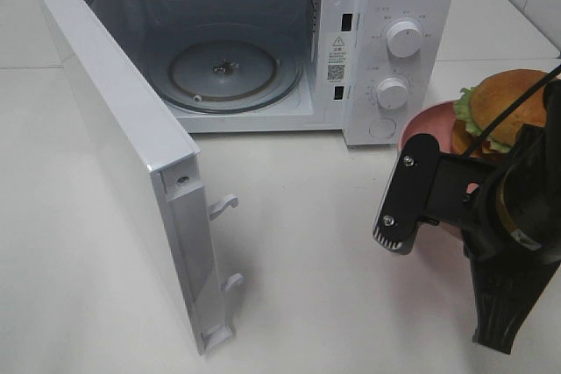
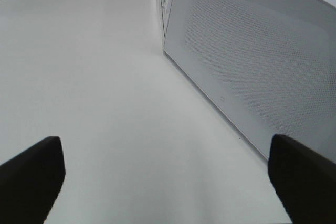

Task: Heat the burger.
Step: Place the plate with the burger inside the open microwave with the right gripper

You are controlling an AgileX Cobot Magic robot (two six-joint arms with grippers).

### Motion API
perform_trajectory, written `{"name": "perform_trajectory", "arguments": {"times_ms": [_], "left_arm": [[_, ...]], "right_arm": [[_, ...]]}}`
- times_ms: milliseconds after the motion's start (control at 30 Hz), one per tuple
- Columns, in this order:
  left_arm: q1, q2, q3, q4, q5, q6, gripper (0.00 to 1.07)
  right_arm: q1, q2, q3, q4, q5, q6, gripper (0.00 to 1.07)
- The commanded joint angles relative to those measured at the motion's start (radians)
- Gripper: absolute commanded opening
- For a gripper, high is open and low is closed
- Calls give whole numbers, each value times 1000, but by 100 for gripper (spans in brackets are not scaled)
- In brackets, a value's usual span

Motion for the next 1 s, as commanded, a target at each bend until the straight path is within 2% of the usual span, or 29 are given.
{"name": "perform_trajectory", "arguments": {"times_ms": [33, 367, 1000], "left_arm": [[0, -17, 0, -3, -10, -5, 98], [0, -17, 0, -3, -10, -5, 98], [0, -17, 0, -3, -10, -5, 98]], "right_arm": [[22, -8, -2, -58, 6, -9, 0], [38, -8, -2, -76, -41, -58, 0], [38, -8, -2, -76, -205, -421, 0]]}}
